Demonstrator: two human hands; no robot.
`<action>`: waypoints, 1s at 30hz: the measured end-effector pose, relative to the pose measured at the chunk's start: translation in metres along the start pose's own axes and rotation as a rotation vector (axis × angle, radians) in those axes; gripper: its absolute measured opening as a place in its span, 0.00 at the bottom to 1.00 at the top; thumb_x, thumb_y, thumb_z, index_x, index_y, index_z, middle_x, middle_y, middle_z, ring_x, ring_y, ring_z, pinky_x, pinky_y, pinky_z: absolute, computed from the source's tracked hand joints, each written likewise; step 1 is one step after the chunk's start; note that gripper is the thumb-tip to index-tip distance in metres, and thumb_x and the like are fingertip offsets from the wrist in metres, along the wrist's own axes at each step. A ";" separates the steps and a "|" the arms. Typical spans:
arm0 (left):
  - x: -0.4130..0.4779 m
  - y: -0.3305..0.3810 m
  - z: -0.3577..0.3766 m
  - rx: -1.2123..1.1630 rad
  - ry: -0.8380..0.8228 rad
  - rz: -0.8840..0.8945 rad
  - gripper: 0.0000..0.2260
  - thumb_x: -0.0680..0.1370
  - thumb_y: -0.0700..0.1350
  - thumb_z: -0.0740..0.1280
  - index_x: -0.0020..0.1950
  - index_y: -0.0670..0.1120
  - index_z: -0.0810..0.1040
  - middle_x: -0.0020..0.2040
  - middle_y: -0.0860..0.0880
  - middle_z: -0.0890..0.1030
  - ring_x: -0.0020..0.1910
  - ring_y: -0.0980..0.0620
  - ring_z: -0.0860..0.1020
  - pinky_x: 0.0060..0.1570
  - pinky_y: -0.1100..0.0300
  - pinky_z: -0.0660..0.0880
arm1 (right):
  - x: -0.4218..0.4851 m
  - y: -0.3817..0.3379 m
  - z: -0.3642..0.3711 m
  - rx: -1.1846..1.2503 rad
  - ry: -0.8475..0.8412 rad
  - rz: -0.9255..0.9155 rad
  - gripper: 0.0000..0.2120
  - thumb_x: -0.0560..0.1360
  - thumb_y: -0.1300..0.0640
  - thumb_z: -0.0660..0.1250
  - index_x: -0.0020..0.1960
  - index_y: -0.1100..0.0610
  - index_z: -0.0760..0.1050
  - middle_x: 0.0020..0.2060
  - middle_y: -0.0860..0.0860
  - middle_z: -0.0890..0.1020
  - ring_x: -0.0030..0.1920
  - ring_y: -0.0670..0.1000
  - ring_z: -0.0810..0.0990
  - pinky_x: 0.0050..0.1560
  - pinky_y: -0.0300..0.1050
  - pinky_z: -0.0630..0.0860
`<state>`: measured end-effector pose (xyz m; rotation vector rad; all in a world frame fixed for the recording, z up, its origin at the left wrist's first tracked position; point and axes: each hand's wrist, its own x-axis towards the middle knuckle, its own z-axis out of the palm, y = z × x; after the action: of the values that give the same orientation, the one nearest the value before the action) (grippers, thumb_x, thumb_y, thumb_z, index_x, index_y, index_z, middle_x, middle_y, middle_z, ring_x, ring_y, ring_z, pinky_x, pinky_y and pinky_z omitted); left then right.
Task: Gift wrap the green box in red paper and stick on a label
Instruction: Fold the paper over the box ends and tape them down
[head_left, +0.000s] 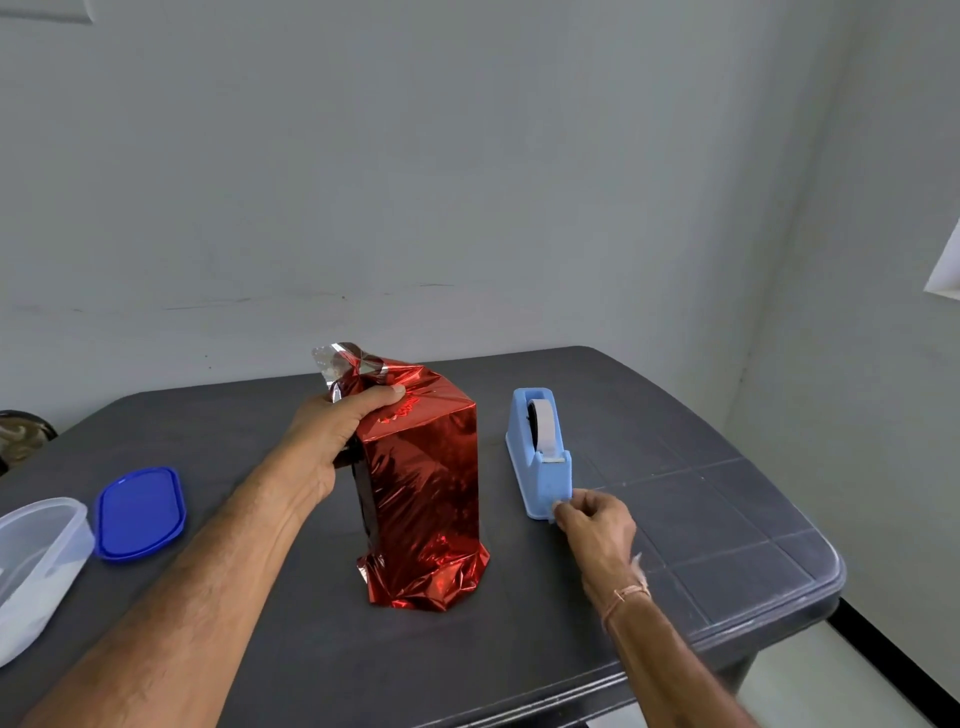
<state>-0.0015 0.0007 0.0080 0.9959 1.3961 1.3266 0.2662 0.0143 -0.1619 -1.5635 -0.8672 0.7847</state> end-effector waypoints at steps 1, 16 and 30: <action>-0.001 0.000 0.000 -0.001 0.000 0.001 0.13 0.70 0.47 0.80 0.49 0.44 0.82 0.41 0.46 0.84 0.37 0.51 0.81 0.38 0.58 0.76 | -0.002 0.001 -0.001 -0.027 0.011 0.003 0.07 0.71 0.62 0.74 0.34 0.61 0.82 0.33 0.55 0.85 0.37 0.51 0.81 0.46 0.50 0.81; -0.004 0.000 -0.001 -0.094 -0.004 -0.009 0.11 0.70 0.44 0.81 0.49 0.44 0.84 0.34 0.49 0.87 0.30 0.55 0.84 0.31 0.64 0.76 | -0.030 -0.184 -0.022 -0.166 -0.815 -0.481 0.16 0.82 0.47 0.64 0.50 0.61 0.76 0.46 0.55 0.81 0.47 0.45 0.81 0.50 0.47 0.81; -0.002 -0.003 -0.003 -0.136 -0.014 -0.009 0.11 0.70 0.44 0.80 0.49 0.42 0.85 0.39 0.46 0.88 0.32 0.53 0.85 0.31 0.64 0.77 | -0.004 -0.276 0.067 -1.069 -1.182 -0.662 0.14 0.83 0.42 0.61 0.46 0.50 0.75 0.50 0.49 0.81 0.53 0.49 0.82 0.50 0.45 0.82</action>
<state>-0.0040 -0.0027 0.0052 0.9051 1.2800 1.3859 0.1753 0.0721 0.1007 -1.3378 -2.8446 0.7274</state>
